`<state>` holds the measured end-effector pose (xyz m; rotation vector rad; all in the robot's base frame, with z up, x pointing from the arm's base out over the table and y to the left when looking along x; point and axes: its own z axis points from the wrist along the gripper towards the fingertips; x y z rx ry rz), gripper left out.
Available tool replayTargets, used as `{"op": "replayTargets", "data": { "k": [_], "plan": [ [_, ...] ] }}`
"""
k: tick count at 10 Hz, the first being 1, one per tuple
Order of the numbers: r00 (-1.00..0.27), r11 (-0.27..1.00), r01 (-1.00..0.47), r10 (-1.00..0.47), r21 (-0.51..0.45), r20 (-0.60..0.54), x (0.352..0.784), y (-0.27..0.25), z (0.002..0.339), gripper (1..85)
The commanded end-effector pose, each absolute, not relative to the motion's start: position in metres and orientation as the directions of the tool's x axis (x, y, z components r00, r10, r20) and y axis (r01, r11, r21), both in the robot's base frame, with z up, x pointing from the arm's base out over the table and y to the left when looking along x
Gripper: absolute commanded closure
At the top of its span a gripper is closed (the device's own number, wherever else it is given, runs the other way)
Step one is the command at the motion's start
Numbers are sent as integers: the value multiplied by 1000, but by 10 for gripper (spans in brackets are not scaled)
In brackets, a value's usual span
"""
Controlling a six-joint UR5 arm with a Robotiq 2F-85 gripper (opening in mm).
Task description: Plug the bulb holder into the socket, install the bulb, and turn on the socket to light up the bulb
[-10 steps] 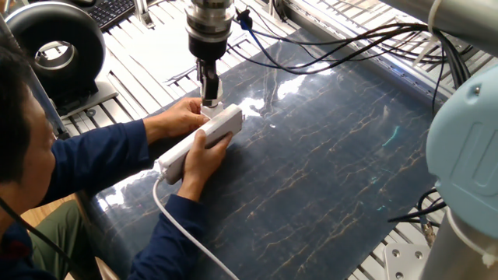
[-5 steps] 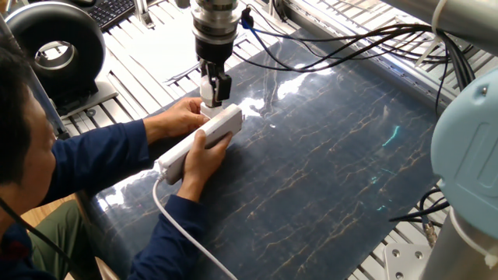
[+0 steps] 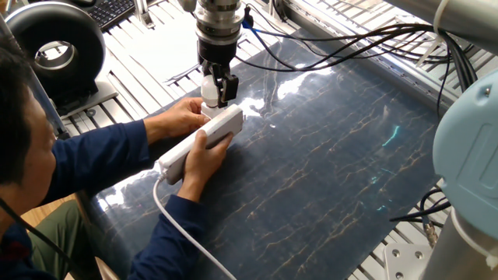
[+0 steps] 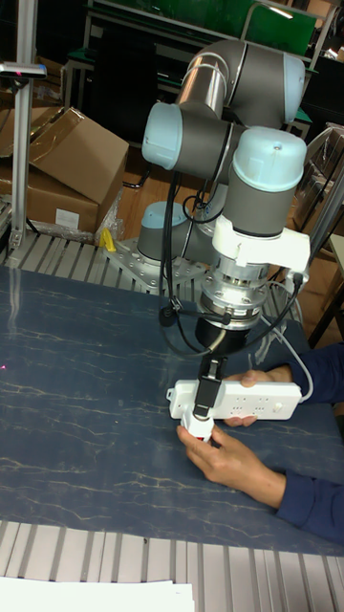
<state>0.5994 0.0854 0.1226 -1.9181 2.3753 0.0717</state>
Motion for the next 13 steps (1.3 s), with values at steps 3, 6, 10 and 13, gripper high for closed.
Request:
{"op": "replayTargets", "data": {
  "k": [3, 6, 10, 13],
  "plan": [
    [-224, 227, -974, -970, -24, -98, 602, 87, 124, 280],
    [-334, 337, -941, -940, -31, -72, 603, 83, 121, 847],
    [-517, 518, -855, -850, 12, -100, 589, 98, 113, 847],
    [-636, 634, -771, -766, 54, -97, 582, 101, 111, 847]
  ]
}}
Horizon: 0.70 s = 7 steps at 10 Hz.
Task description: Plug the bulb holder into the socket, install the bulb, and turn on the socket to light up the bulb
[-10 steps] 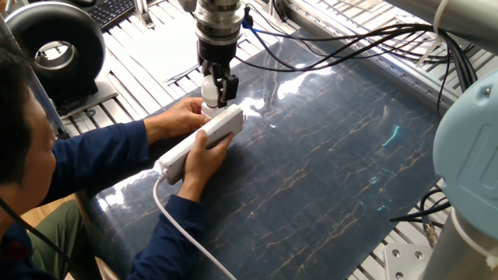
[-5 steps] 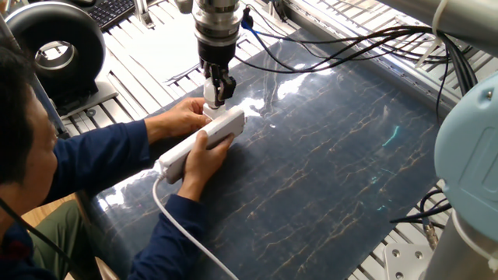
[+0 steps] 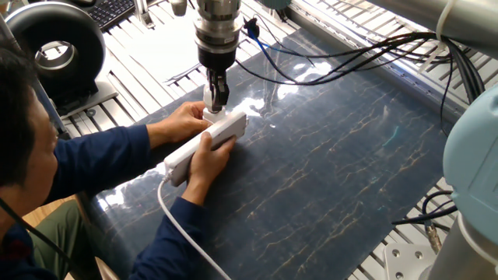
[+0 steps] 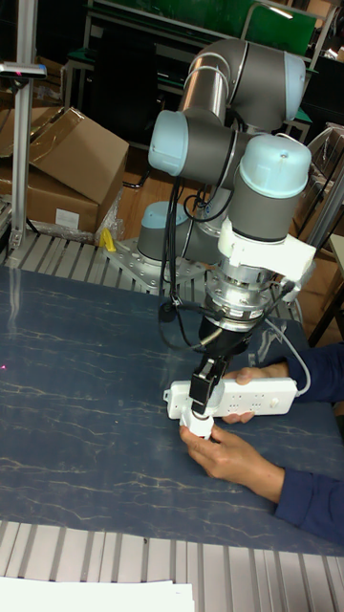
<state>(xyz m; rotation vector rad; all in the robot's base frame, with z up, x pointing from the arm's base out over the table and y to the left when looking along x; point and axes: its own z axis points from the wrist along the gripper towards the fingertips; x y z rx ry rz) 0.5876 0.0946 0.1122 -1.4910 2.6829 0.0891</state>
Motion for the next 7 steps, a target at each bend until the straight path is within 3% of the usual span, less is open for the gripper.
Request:
{"op": "replayTargets", "data": {
  "k": [1, 7],
  "plan": [
    [-691, 688, -723, -717, 70, -91, 579, 103, 111, 847],
    [-918, 904, -394, -394, 164, -33, 569, 117, 110, 847]
  ]
}}
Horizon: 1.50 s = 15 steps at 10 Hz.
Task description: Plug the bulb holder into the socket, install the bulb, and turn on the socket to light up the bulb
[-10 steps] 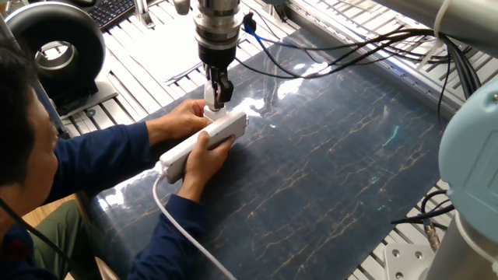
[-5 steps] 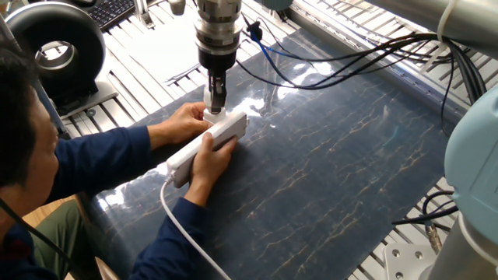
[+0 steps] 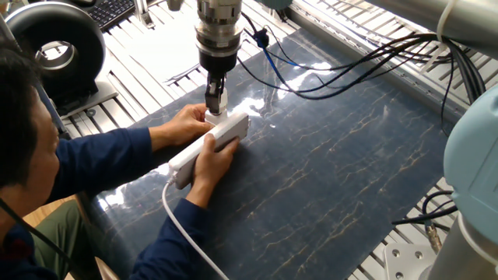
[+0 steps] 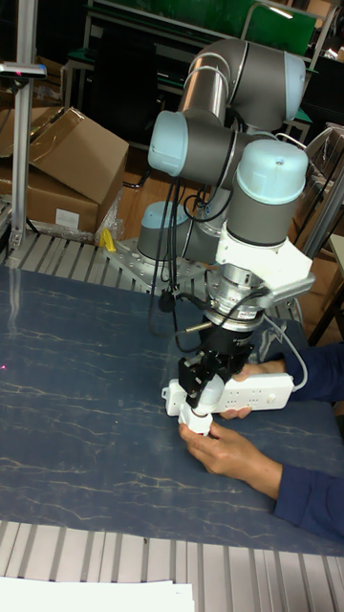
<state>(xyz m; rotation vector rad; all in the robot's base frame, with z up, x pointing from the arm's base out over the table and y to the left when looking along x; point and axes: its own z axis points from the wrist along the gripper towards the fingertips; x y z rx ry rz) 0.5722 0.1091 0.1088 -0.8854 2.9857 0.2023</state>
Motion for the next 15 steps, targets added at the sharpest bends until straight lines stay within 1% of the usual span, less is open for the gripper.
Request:
{"op": "replayTargets", "data": {
  "k": [1, 3, 4, 6, 7, 9, 11, 14, 15],
  "plan": [
    [-942, 927, -334, -336, 170, -19, 571, 114, 111, 847],
    [-977, 956, -210, -214, 204, -6, 581, 108, 114, 847],
    [-990, 972, -138, -140, 191, -4, 586, 105, 112, 847],
    [-999, 990, 33, 29, 136, 30, 584, 95, 108, 847],
    [-996, 991, 91, 88, 102, 34, 583, 91, 105, 847],
    [-988, 986, 157, 156, 52, 9, 586, 81, 97, 847],
    [-979, 978, 203, 204, 41, -7, 591, 76, 95, 847],
    [-978, 978, 206, 207, 25, -20, 594, 73, 96, 847],
    [-980, 980, 199, 199, 16, -22, 595, 71, 97, 827]
  ]
}}
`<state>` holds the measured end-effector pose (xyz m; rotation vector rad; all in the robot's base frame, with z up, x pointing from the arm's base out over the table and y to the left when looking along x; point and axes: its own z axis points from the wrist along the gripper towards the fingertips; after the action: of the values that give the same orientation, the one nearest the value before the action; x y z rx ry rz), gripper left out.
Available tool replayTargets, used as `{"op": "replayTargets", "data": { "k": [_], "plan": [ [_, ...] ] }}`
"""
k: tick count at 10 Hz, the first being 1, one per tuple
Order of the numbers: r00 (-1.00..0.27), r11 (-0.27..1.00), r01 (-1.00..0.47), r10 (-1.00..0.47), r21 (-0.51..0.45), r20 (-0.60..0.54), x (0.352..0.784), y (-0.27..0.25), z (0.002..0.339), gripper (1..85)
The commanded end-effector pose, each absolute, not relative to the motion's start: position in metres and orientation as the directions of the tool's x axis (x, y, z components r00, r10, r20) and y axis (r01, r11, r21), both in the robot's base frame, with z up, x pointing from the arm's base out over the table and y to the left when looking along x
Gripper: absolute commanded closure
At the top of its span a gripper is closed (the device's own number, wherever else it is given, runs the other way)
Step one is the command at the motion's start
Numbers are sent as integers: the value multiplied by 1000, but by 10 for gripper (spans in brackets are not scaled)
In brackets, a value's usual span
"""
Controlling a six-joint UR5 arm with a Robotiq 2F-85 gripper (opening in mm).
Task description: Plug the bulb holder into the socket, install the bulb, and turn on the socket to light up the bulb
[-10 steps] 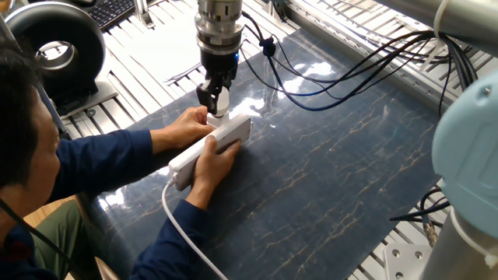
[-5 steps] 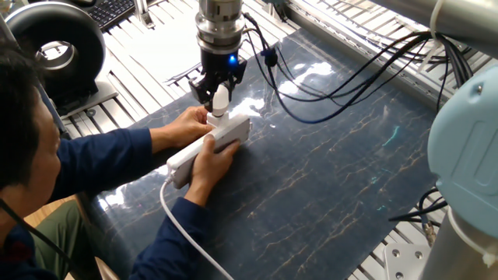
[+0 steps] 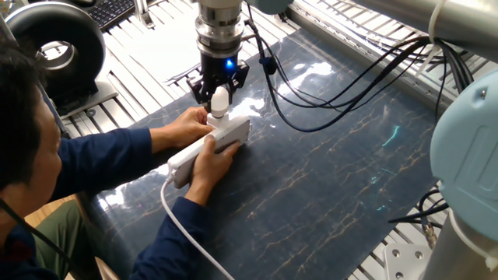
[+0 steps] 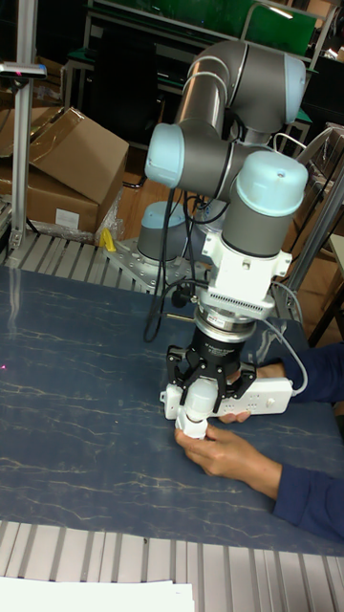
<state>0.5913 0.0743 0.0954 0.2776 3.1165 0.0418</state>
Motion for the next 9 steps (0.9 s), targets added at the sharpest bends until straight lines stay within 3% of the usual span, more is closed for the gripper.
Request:
{"op": "replayTargets", "data": {
  "k": [1, 2, 3, 5, 6, 9],
  "plan": [
    [-984, 984, 174, 176, 45, -29, 599, 79, 98, 683],
    [-989, 987, 136, 140, 81, -41, 605, 87, 102, 443],
    [-992, 990, 109, 113, 85, -47, 607, 88, 104, 270],
    [-995, 993, 78, 83, 87, -53, 612, 92, 110, 63],
    [-996, 996, 47, 54, 81, -77, 619, 92, 111, 7],
    [-995, 995, 31, 39, 97, -87, 630, 96, 113, 7]
  ]
}}
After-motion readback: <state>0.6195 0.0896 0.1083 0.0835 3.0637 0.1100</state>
